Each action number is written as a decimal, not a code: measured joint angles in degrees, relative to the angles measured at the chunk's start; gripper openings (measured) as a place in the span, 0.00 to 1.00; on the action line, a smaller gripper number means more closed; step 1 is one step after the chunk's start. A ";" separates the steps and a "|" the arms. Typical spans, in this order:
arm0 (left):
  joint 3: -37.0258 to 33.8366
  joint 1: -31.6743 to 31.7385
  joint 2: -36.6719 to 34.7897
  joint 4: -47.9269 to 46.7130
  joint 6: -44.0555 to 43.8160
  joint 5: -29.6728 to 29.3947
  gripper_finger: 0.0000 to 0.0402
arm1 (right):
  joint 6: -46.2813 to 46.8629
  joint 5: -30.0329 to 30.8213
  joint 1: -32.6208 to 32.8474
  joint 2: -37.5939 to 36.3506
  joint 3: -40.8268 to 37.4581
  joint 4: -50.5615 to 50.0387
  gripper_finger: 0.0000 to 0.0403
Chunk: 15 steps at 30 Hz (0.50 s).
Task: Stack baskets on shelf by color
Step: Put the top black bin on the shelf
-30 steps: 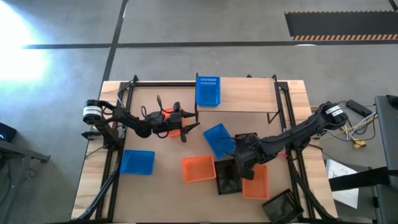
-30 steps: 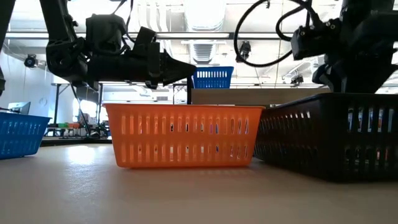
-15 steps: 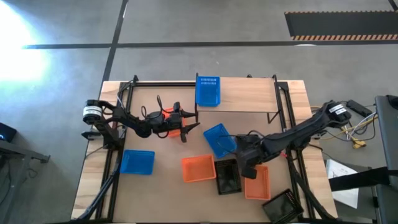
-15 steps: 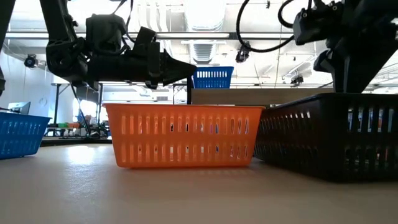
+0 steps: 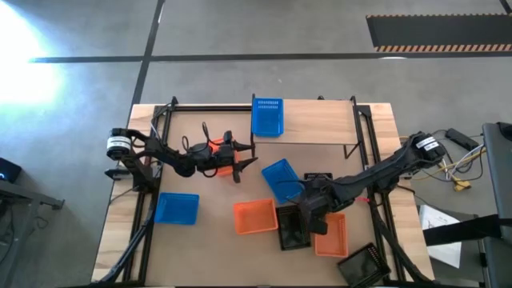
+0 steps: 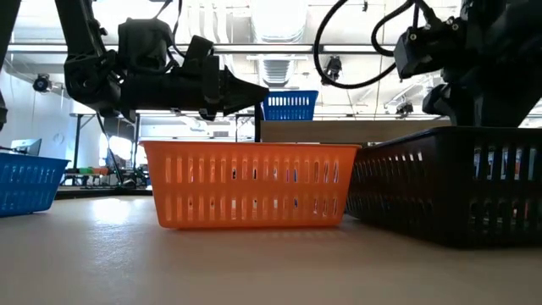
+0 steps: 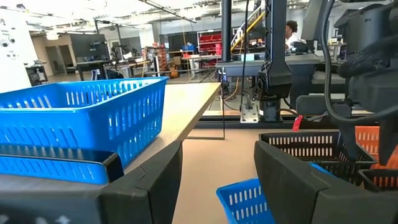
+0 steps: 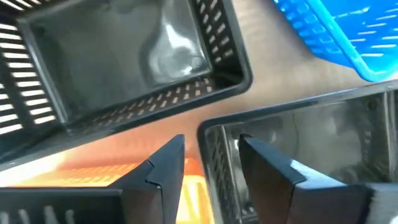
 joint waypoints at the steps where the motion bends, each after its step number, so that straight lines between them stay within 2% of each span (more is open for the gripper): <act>1: -0.01 0.00 0.00 -0.02 0.00 0.00 0.46 | -0.01 0.04 0.00 0.21 0.00 0.01 0.32; 10: -0.01 0.00 0.00 -0.13 0.00 0.02 0.46 | -0.93 1.41 0.00 2.17 -0.11 -3.23 0.05; 15: -0.03 -0.04 0.00 -0.22 0.00 0.02 0.46 | 0.04 5.40 0.02 0.05 3.36 -9.33 0.03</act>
